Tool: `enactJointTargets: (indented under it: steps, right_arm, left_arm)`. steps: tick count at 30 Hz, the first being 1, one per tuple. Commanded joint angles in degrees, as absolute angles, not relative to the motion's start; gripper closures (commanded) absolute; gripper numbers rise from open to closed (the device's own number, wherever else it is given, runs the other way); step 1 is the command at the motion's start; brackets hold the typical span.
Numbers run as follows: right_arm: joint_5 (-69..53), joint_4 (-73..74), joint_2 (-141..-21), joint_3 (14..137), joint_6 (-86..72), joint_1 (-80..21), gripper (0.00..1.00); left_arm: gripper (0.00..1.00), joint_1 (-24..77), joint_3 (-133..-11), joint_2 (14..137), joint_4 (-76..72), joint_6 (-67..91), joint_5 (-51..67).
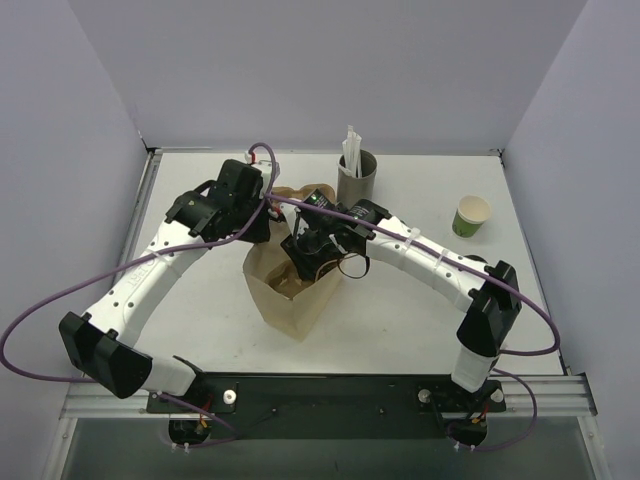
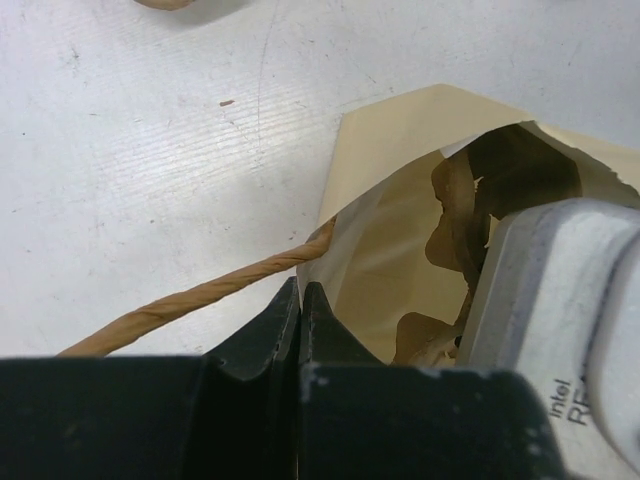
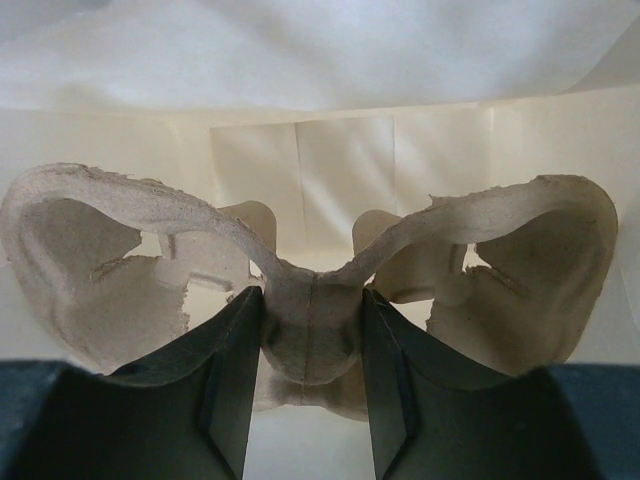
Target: Pack the takeout coffee
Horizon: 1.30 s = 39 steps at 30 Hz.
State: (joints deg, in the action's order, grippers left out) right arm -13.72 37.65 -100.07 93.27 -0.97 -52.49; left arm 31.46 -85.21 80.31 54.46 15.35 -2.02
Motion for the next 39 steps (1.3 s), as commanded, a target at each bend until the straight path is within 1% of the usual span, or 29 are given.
enactJointTargets:
  steps: [1, 2, 7, 11, 15, 25, 27, 32, 39]
  right_arm:
    - [-10.11, 41.22, -102.66, 92.64, -0.62, -52.56, 0.89]
    - [-10.02, 41.22, -102.66, 92.46, -0.44, -52.56, 0.89]
    - [-10.72, 41.22, -103.71, 91.94, -0.35, -52.56, 0.89]
    - [-10.37, 41.22, -104.5, 91.41, -0.44, -52.56, 0.9]
    - [-10.63, 41.39, -105.9, 91.49, -0.79, -52.73, 0.9]
    - [-10.37, 40.78, -106.44, 89.74, -1.67, -52.65, 0.9]
    - [-10.28, 40.61, -106.52, 89.56, -1.93, -52.65, 0.9]
    - [-10.64, 40.43, -107.05, 89.47, -2.2, -52.65, 0.9]
    - [-10.37, 40.52, -108.1, 89.47, -2.63, -52.65, 0.9]
  left_arm:
    - [0.98, 33.75, -87.01, 78.57, 51.6, 12.4, -2.47]
    - [1.0, 33.75, -86.75, 78.49, 50.55, 12.22, -1.94]
    - [1.0, 33.75, -85.78, 78.14, 47.29, 10.03, 1.39]
    - [1.0, 33.75, -85.52, 77.69, 44.22, 9.06, 0.79]
    - [1.0, 33.75, -83.76, 77.96, 40.88, 8.44, 5.52]
    - [1.0, 33.4, -82.09, 77.61, 38.5, 8.53, 5.53]
    - [0.98, 33.05, -81.74, 77.43, 38.32, 8.61, 5.89]
    - [1.0, 32.87, -80.42, 76.56, 37.36, 8.26, 5.98]
    - [1.0, 32.61, -79.19, 74.88, 33.58, 6.95, 7.82]
